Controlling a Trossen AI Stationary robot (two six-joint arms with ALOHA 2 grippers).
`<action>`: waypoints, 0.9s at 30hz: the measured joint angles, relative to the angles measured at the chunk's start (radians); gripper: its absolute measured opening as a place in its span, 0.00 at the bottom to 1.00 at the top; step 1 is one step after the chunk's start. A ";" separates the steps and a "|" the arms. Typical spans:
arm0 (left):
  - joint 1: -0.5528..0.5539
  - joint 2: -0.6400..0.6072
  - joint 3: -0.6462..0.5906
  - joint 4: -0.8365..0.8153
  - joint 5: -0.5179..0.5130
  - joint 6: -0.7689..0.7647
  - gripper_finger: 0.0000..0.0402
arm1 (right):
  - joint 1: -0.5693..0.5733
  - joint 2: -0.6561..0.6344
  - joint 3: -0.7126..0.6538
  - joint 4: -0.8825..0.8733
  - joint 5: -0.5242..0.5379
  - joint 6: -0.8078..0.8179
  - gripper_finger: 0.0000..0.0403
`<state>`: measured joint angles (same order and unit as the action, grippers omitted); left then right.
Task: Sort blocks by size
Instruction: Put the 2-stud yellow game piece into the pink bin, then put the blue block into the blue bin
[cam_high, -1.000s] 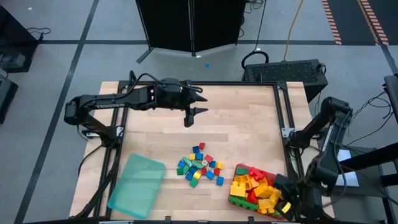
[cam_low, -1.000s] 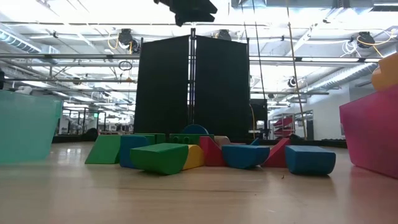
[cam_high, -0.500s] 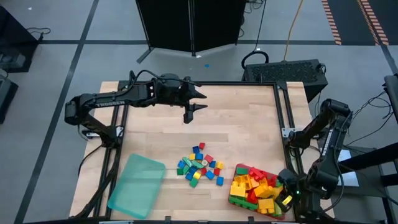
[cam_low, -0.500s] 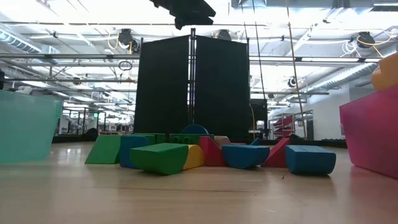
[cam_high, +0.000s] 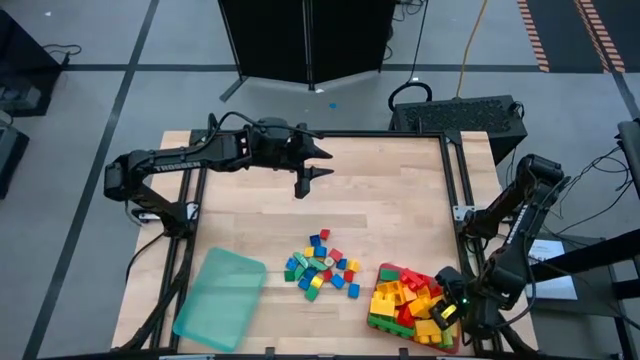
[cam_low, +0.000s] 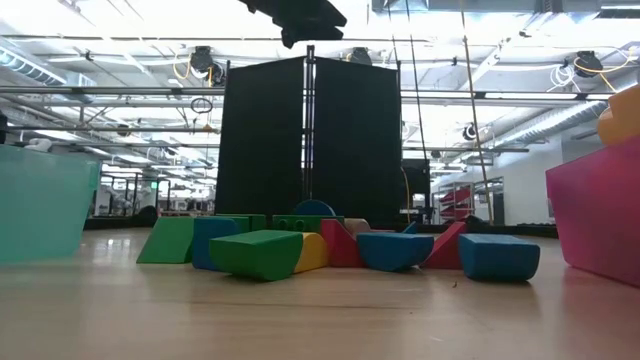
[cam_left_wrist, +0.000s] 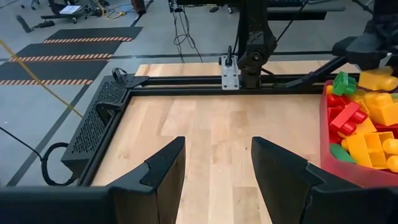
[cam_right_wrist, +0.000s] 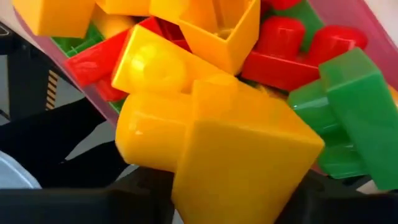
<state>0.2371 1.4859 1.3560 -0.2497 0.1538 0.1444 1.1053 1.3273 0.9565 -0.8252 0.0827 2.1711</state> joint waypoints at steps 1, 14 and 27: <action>0.000 0.000 0.000 -0.001 0.000 0.000 0.47 | 0.000 0.000 0.000 0.000 -0.001 0.001 0.48; 0.004 0.000 0.001 -0.023 0.000 0.026 0.47 | 0.001 0.000 0.000 0.043 -0.006 -0.018 0.61; 0.039 0.000 0.001 -0.056 0.086 0.020 0.47 | -0.001 -0.107 0.094 -0.199 0.079 -0.035 0.62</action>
<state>0.2759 1.4860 1.3567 -0.3057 0.2402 0.1647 1.1040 1.2199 1.0507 -1.0246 0.1616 2.1365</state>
